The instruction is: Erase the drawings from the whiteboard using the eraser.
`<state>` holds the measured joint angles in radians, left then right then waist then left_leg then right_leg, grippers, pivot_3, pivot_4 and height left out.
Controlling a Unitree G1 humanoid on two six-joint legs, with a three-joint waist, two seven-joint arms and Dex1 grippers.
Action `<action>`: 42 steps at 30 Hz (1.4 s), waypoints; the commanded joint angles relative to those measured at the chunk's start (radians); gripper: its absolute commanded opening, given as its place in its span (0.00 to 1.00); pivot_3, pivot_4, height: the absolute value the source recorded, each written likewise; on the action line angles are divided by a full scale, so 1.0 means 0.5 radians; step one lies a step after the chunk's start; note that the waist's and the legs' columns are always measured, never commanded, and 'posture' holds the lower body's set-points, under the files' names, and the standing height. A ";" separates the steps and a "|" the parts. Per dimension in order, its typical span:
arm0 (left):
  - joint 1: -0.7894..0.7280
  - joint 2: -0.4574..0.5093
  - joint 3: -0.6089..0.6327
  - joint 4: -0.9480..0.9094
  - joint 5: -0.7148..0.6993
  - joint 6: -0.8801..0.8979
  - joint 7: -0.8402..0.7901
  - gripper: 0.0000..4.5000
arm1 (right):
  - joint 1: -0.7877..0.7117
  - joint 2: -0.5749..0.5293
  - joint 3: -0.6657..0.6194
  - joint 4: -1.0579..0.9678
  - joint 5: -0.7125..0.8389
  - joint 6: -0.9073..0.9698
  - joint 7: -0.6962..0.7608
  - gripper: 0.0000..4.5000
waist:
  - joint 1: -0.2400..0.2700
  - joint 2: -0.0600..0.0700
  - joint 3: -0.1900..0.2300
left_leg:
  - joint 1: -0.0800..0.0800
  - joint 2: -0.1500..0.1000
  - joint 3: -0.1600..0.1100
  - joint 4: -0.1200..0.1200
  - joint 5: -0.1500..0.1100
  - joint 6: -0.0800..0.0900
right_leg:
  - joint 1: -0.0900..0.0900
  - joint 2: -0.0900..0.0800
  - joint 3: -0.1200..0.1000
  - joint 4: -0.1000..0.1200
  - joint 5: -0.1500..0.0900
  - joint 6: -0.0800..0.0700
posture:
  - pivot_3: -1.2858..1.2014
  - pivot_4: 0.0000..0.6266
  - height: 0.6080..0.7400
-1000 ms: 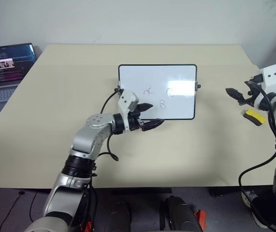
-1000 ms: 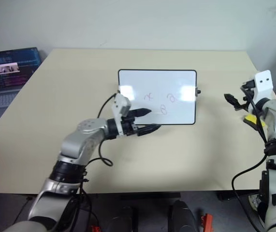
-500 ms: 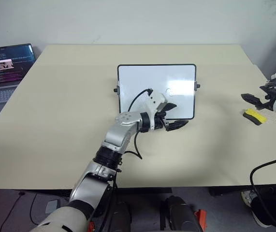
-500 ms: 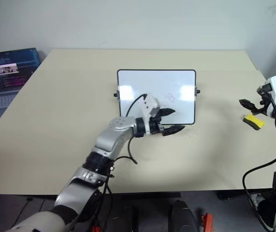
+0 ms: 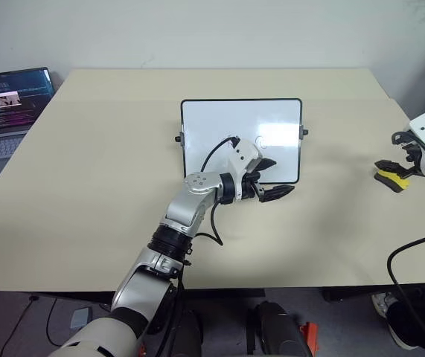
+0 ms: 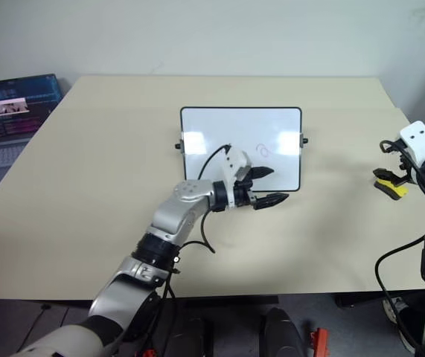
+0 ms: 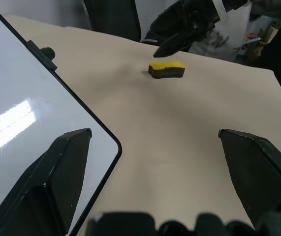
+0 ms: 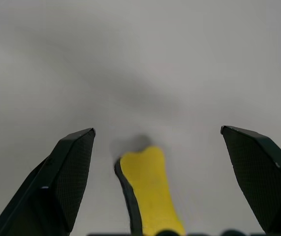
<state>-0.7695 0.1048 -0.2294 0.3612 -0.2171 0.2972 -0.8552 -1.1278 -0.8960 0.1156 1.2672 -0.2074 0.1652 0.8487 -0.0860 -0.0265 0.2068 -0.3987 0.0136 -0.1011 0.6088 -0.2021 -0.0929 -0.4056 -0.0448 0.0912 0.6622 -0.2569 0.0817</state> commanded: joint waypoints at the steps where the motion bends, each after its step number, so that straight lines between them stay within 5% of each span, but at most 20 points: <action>1: 0.001 -0.005 0.018 -0.117 -0.005 -0.002 0.018 1.00 | -0.101 -0.070 0.107 0.028 -0.141 0.042 0.076 1.00 | -0.001 0.000 0.000 | 0.000 0.000 0.000 0.000 0.000 0.000 | 0.000 0.000 0.000 0.000 0.000 0.000 | 0.52 0.24 1.00; 15: 0.035 0.041 0.038 -0.254 -0.014 0.082 0.074 1.00 | -0.096 0.006 0.194 0.118 -0.275 0.104 0.057 1.00 | -0.001 0.000 0.000 | 0.000 0.000 0.000 0.001 0.000 0.000 | 0.000 0.000 0.000 0.001 0.000 0.000 | 0.52 0.24 1.00; 25: 0.096 0.070 0.051 -0.374 -0.040 0.154 0.143 1.00 | -0.145 0.057 0.256 0.087 -0.284 0.069 0.549 1.00 | -0.003 0.000 0.000 | 0.000 0.000 0.000 0.001 0.000 0.000 | 0.000 -0.001 0.000 0.001 0.001 0.001 | 0.52 0.24 1.00; 36: 0.109 0.090 0.057 -0.415 -0.054 0.181 0.171 1.00 | -0.252 0.104 0.290 0.112 -0.384 0.223 0.156 1.00 | -0.002 0.001 0.000 | 0.001 -0.001 0.000 0.002 0.000 0.000 | 0.000 -0.002 0.000 0.002 0.001 0.001 | 0.52 0.24 1.00; 42: 0.114 0.094 0.063 -0.415 -0.055 0.173 0.191 1.00 | -0.334 0.133 0.286 0.104 -0.383 0.229 0.206 1.00 | -0.001 0.001 0.000 | 0.001 -0.001 0.000 0.002 0.000 0.000 | 0.000 -0.002 0.000 0.002 0.001 0.001 | 0.52 0.24 1.00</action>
<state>-0.7095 0.1530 -0.2243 0.1982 -0.2337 0.3912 -0.7664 -1.2610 -0.8163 0.2666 1.3358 -0.4008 0.2728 0.9527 -0.0867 -0.0261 0.2066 -0.3984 0.0131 -0.1011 0.6097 -0.2019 -0.0930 -0.4056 -0.0456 0.0911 0.6631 -0.2565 0.0822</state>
